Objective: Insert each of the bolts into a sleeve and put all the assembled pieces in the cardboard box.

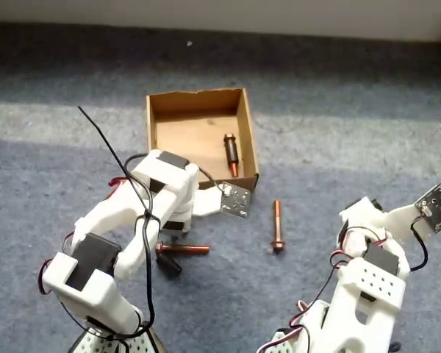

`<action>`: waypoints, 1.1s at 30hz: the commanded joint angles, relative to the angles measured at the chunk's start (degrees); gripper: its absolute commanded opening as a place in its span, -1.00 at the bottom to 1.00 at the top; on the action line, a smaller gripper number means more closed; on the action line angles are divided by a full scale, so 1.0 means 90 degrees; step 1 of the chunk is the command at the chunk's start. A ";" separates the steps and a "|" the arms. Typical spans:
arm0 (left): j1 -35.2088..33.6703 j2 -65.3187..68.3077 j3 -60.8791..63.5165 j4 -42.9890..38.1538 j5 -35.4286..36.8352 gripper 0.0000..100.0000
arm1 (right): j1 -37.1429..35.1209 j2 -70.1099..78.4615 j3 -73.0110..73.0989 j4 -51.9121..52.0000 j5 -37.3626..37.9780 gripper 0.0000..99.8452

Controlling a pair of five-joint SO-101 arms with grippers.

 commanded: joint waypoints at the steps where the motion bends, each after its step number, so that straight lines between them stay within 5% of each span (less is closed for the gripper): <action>1: 0.0083 -0.0650 0.0024 -0.0117 0.0606 -0.99 | -0.0073 -0.0239 -0.0054 -0.0132 0.0088 -0.99; 7: 0.0054 -0.2877 0.0659 -0.0127 0.1836 -0.99 | -0.0151 -0.0239 -0.0103 -0.0122 0.0098 -0.99; 19: 0.0024 -0.6589 0.1353 -0.0186 0.4972 -0.99 | -0.1880 -0.0366 -0.0132 -0.0112 0.0869 -0.99; 33: 0.0034 -0.8698 0.2369 -0.2198 0.7375 -0.99 | -0.4664 -0.4098 0.0005 0.1060 0.2129 -0.99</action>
